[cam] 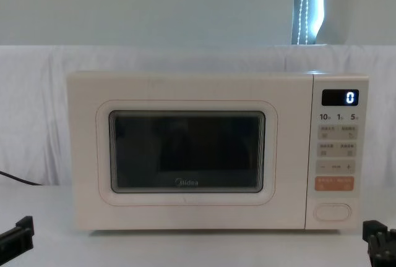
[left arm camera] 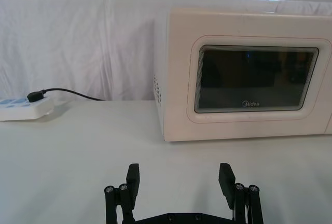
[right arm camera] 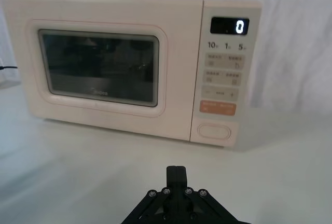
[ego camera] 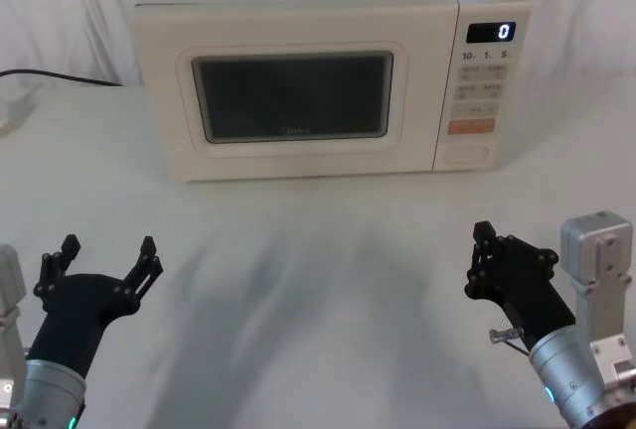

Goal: Press the button to open the microwave door with one hand; close the microwave door with the other hand.

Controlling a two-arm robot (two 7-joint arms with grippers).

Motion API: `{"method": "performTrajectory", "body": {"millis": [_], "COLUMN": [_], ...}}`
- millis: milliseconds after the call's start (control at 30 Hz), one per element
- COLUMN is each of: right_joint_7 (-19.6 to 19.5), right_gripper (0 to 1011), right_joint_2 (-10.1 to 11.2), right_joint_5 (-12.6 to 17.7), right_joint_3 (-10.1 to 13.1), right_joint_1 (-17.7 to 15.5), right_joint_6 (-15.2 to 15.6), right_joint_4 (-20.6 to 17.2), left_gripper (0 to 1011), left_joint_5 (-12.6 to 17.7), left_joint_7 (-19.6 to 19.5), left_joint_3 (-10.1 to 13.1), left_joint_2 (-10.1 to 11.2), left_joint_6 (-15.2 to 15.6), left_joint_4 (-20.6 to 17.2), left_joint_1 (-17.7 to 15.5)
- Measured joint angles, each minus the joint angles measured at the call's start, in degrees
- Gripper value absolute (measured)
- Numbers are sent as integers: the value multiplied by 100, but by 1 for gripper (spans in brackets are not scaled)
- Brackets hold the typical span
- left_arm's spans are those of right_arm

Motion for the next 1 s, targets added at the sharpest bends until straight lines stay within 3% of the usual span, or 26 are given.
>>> {"method": "performTrajectory", "body": {"millis": [333,433,567,767,1000], "right_joint_7": [288,321,291,288,347], "right_gripper": [0,0,0,0,0], "right_joint_2": [-294,-329,-401,-531,-658], "right_joint_5": [314,299,45,-49,-78], "right_joint_3": [261,288,288,372,540], "right_joint_1": [414,546,915,1258,1665], "right_joint_6": [422,511,824,802,504], "right_joint_4": [342,444,738,1191,1814], "left_gripper": [1001,1001,1001,1001,1001], "left_joint_5": [0,0,0,0,0], "left_joint_7": [0,0,0,0,0], "left_joint_3": [0,0,0,0,0], "left_joint_2": [0,0,0,0,0], "left_joint_6": [0,0,0,0,0], "left_joint_4": [0,0,0,0,0], "left_joint_1": [0,0,0,0,0]}}
